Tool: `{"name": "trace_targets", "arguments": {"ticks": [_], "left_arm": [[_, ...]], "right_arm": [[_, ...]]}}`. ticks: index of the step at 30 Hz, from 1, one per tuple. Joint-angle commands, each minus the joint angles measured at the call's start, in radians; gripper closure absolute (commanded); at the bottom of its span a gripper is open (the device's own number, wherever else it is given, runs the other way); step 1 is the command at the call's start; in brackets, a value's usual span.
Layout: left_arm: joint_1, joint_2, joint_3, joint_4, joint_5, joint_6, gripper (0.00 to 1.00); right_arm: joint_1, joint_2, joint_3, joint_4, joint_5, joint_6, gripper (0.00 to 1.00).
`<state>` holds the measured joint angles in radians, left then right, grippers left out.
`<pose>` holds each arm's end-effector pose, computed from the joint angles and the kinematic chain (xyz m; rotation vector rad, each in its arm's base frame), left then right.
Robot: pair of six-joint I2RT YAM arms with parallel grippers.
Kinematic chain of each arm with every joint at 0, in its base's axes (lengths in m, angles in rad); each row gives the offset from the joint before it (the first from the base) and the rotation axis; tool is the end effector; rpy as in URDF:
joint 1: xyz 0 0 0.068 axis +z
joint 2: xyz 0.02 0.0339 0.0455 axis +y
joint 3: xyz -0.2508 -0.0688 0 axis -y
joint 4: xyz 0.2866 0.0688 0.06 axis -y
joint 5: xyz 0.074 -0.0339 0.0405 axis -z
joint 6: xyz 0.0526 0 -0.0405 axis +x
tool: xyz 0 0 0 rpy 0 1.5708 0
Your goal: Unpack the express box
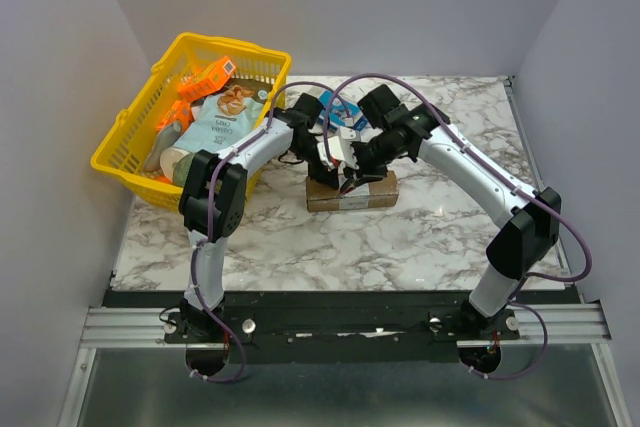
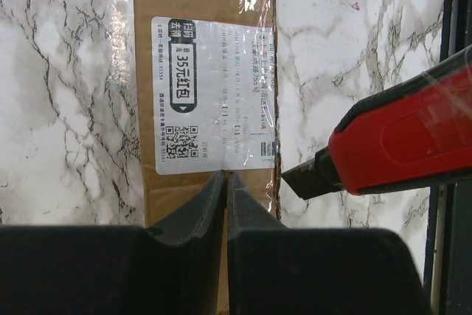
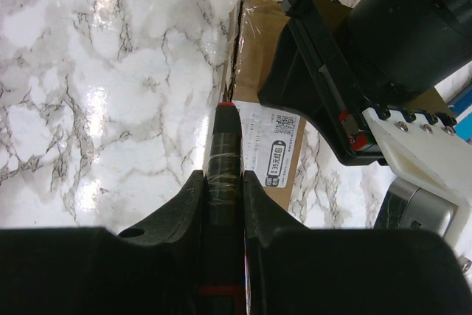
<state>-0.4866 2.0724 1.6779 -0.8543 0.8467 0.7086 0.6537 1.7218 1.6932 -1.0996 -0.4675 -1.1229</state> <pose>0.3906 -0.2512 0.1754 1.5760 1.9866 -1.0870 0.3013 0.2607 0.3039 -2.0816 1.5144 0.4608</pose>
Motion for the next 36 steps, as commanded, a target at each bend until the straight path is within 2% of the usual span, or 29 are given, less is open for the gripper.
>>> {"name": "trace_targets", "arguments": {"ticks": [1, 15, 24, 31, 36], "left_arm": [[-0.009, 0.054, -0.001, 0.031, -0.055, 0.015, 0.85], [-0.023, 0.055, -0.004, 0.031, -0.057, 0.019, 0.85], [-0.049, 0.068, 0.006, 0.032, -0.109, 0.029, 0.91], [-0.053, 0.089, 0.039, 0.026, -0.129, 0.026, 0.96], [-0.053, 0.091, 0.049, 0.021, -0.126, 0.034, 0.95]], "right_arm": [[0.007, -0.001, 0.028, -0.013, 0.030, 0.028, 1.00], [0.024, 0.045, 0.023, -0.002, 0.151, 0.051, 1.00], [0.023, 0.007, -0.020, -0.051, 0.211, 0.017, 1.00], [0.023, 0.021, -0.014, -0.095, 0.247, 0.058, 1.00], [0.023, 0.028, -0.021, -0.105, 0.242, 0.084, 1.00]]}}
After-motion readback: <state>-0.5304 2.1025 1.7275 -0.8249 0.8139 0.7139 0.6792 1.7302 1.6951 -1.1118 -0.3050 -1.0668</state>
